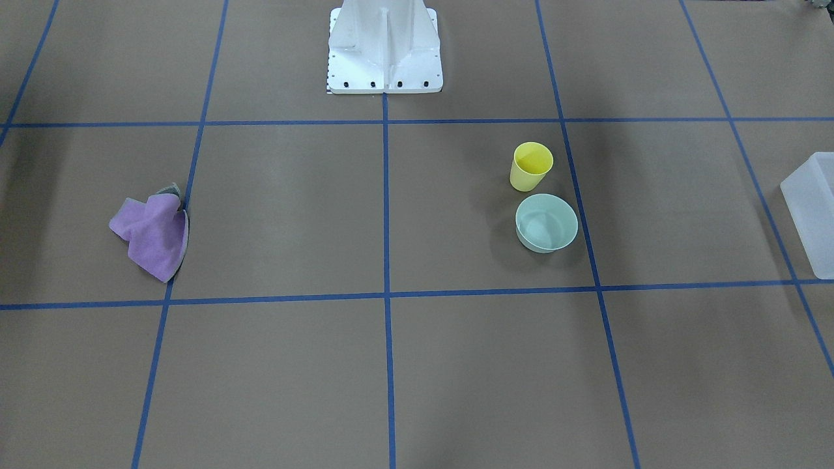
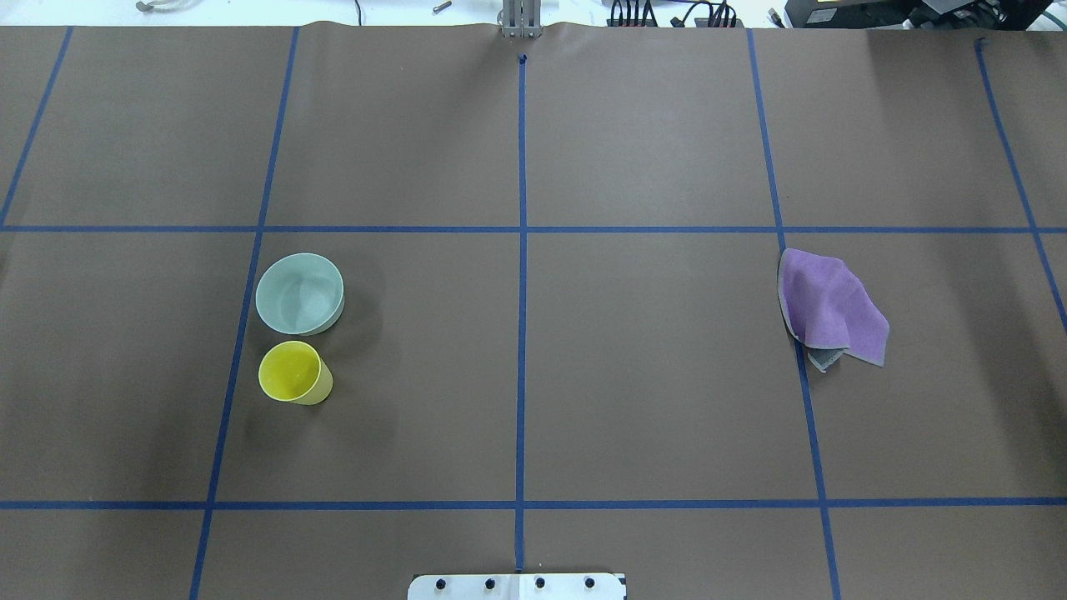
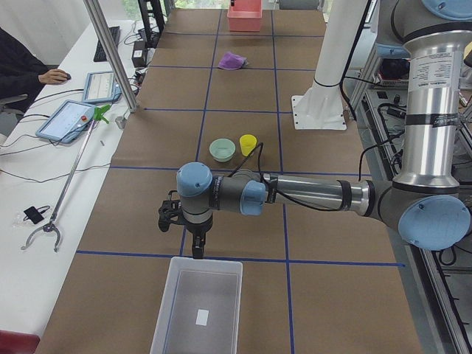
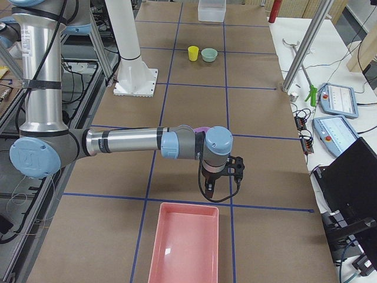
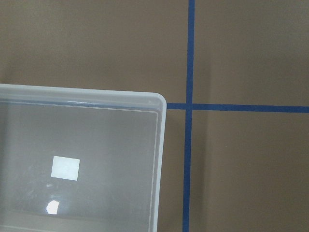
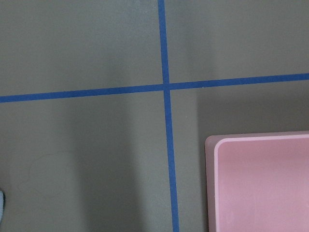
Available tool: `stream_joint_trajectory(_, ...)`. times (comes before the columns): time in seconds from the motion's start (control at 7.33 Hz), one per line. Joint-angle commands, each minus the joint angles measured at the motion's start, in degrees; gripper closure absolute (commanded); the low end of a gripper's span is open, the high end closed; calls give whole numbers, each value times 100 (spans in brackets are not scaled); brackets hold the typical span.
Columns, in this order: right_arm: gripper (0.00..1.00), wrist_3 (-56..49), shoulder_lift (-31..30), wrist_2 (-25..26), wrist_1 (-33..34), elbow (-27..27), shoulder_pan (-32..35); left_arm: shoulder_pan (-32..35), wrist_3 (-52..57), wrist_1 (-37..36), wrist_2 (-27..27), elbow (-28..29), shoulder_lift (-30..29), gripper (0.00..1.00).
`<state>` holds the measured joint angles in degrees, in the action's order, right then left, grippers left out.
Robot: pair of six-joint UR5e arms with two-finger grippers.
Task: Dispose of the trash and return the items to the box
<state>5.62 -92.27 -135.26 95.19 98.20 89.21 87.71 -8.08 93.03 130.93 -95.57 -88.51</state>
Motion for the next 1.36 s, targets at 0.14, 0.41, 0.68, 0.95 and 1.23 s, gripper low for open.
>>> stream_joint_trajectory(0.14, 0, -25, 68, 17, 0, 33, 0, 0, -45, -4, 3, -32, 0, 2)
stream_joint_trajectory(0.41, 0, -25, 8, 8, 0, 68, 0, 0, -36, -4, 3, -23, 0, 2)
stream_joint_trajectory(0.68, 0, -25, 7, 26, 9, 59, 0, -9, -36, 5, 20, -58, 0, 2)
stream_joint_trajectory(0.95, 0, -25, 16, 69, 9, 42, 0, -35, -36, 14, 29, -417, -44, 2)
stream_joint_trajectory(1.23, 0, -8, 16, 35, 17, 59, 0, -61, -54, 14, 29, -445, -183, 2)
